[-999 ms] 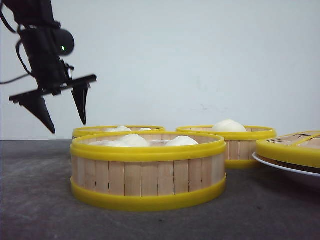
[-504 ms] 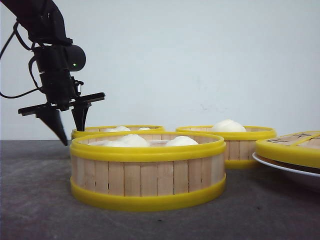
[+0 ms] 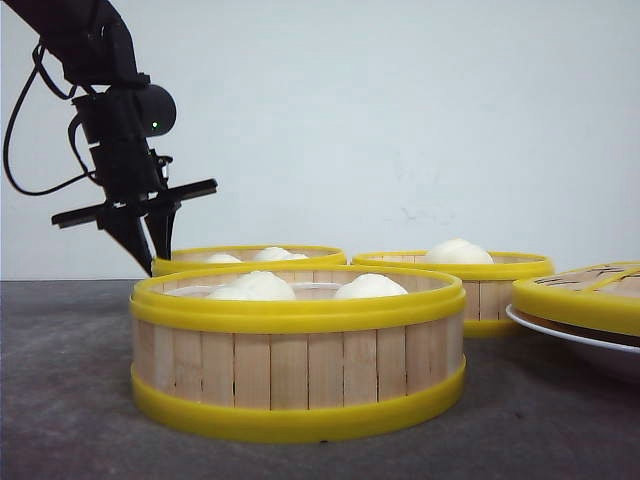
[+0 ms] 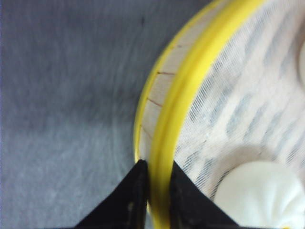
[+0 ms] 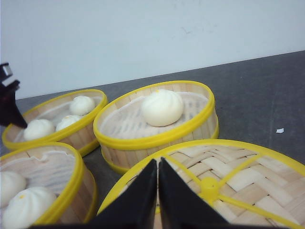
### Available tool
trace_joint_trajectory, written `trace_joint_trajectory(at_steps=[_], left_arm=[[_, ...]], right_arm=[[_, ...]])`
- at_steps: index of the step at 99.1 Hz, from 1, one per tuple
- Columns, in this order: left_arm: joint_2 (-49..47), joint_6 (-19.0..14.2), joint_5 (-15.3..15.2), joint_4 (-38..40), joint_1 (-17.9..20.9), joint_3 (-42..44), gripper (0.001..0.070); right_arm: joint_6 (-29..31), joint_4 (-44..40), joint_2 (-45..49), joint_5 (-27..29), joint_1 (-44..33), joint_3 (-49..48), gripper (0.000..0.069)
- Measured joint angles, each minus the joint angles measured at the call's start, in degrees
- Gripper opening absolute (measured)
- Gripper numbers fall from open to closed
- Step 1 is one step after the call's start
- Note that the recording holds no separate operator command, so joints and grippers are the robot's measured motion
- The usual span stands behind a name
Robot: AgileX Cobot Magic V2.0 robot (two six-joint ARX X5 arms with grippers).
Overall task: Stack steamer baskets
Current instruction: 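Lower the left gripper and pinch the rim of a bun-filled steamer basket, then lift the basket with the left gripper and lower it onto the front basket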
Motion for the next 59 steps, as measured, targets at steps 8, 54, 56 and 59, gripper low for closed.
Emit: trace_joint_trajectory(at_steps=[8,54,56,59], left_arm=[[0.1,0.4,0.1,-2.5,0.2,4.9,0.0028],[-0.1,6.3,5.7,-22.4,1.2,23.9,0.0026],[-0.1,6.7,5.6,-23.5,1.0,23.9,0.0026],[-0.1,7.7,5.4,-24.3,0.7,23.8,0.0026]], right_arm=[[0.0,0.0,0.0,0.0,0.0,0.0,0.0001],[0.3,-2.1,0.0,0.0,0.0,0.0,0.0001],[0.6,-2.4,0.0,0.0,0.0,0.0,0.0001],[1.0,-2.7,0.0,-0.1,0.0,0.0,0.0001]])
